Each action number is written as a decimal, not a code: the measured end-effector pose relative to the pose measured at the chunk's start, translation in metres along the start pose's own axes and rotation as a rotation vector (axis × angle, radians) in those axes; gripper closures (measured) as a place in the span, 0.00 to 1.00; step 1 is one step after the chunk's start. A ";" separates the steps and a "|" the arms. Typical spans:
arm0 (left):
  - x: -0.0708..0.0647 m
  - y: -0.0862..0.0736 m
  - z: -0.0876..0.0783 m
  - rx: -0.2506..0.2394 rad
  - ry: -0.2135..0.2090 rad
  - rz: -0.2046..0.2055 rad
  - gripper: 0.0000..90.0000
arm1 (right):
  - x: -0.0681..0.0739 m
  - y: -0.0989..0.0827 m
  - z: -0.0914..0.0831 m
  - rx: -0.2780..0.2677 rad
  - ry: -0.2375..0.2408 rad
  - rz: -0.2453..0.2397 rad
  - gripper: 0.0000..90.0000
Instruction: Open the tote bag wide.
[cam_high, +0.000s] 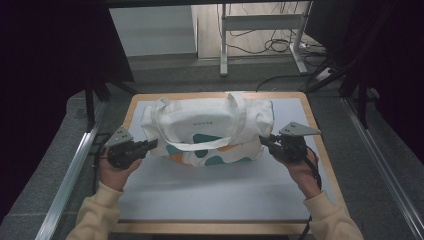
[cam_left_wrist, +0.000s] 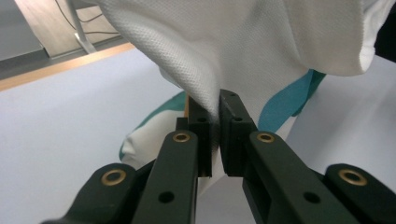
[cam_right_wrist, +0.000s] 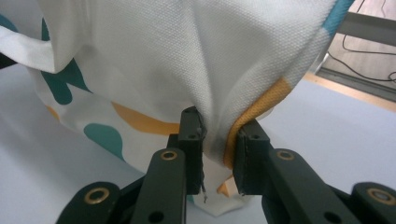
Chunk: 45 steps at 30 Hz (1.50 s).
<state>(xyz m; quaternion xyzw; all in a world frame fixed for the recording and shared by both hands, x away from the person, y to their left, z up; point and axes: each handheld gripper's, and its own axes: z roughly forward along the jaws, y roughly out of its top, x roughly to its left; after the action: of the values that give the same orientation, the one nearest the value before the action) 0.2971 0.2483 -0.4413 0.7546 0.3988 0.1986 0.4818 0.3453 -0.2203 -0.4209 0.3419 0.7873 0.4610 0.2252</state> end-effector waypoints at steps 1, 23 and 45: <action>-0.001 -0.002 0.001 0.001 -0.002 -0.002 0.95 | 0.000 -0.002 0.001 0.003 0.007 0.004 0.85; -0.009 -0.029 0.023 0.120 -0.020 0.048 0.97 | 0.001 -0.043 0.031 0.123 0.048 0.014 0.89; -0.011 -0.045 0.042 0.198 -0.013 0.057 0.98 | 0.000 -0.058 0.046 0.164 0.047 0.029 0.90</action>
<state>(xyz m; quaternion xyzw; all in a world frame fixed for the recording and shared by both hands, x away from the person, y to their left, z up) 0.3003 0.2251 -0.4994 0.8108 0.3919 0.1670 0.4014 0.3568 -0.2134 -0.4938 0.3597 0.8225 0.4060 0.1713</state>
